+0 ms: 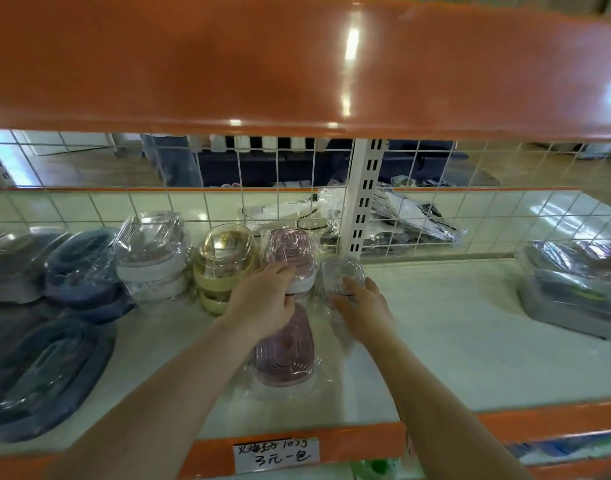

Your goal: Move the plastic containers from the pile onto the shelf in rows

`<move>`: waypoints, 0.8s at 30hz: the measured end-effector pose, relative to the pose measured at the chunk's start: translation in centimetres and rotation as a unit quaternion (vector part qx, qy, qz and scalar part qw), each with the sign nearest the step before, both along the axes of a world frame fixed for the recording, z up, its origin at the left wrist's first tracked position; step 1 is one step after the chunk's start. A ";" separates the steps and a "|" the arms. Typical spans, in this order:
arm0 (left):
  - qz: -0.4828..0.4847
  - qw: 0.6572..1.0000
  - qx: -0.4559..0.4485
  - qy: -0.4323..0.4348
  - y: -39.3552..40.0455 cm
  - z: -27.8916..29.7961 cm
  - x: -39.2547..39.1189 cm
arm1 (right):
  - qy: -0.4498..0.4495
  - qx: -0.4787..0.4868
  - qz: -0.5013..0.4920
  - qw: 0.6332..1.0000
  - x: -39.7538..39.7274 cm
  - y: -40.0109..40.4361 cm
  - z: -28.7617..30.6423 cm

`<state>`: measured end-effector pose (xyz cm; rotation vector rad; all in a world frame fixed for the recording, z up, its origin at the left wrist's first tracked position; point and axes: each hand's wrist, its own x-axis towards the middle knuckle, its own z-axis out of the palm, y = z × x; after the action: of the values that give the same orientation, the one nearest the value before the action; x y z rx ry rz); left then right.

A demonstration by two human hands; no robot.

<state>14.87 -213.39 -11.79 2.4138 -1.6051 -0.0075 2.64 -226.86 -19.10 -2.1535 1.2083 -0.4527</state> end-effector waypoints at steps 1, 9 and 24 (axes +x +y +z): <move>0.002 1.000 0.000 0.003 0.0 -0.1 0.0 | 0.002 -0.006 -0.002 1.000 0.1 0.0 -0.1; -0.001 0.997 -0.001 0.083 0.3 -0.6 0.0 | 0.007 -0.005 0.022 1.000 -0.6 0.0 0.5; 0.002 0.992 -0.096 0.084 3.4 -1.9 -5.0 | 0.007 -0.024 -0.073 0.997 -9.3 5.0 2.2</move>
<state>9.87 -209.96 -13.68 2.2076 -1.4551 -0.0509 -6.70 -221.82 -16.87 -2.1198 1.3818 -0.5345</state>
